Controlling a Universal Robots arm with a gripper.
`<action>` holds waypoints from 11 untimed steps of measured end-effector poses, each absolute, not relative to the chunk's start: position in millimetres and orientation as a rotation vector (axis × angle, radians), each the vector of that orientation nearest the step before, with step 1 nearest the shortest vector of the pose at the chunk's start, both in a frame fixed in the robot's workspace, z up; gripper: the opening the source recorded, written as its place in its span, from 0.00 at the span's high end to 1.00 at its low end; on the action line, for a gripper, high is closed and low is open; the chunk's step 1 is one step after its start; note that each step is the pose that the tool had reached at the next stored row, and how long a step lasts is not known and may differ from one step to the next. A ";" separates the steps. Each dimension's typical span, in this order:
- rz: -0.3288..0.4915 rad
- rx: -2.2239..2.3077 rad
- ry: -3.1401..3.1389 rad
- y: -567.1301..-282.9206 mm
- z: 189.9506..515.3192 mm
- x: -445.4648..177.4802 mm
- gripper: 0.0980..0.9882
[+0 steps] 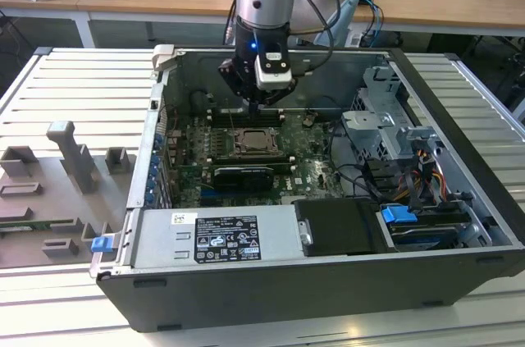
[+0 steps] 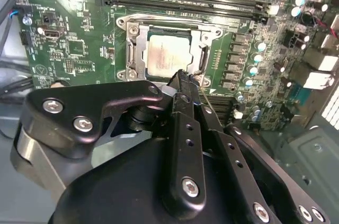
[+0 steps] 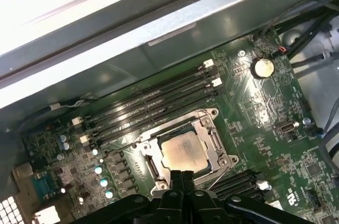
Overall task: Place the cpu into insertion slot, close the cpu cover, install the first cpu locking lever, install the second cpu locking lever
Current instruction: 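Install the first cpu locking lever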
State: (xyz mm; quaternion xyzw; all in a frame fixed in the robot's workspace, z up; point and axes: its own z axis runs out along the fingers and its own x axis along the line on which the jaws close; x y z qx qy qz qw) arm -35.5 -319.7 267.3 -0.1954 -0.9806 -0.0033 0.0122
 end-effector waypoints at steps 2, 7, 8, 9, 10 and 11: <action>-0.010 -0.578 -3.063 -319.7 267.3 -35.6 0.99; -0.009 -0.444 -3.087 -319.7 267.3 -35.5 0.99; -0.009 -0.429 -3.090 -319.7 267.3 -35.6 0.99; -0.009 -0.415 -3.092 -319.7 267.3 -35.6 0.99; -0.009 -0.395 -3.096 -319.7 267.3 -35.6 0.99; -0.009 -0.376 -3.099 -319.7 267.3 -35.5 0.99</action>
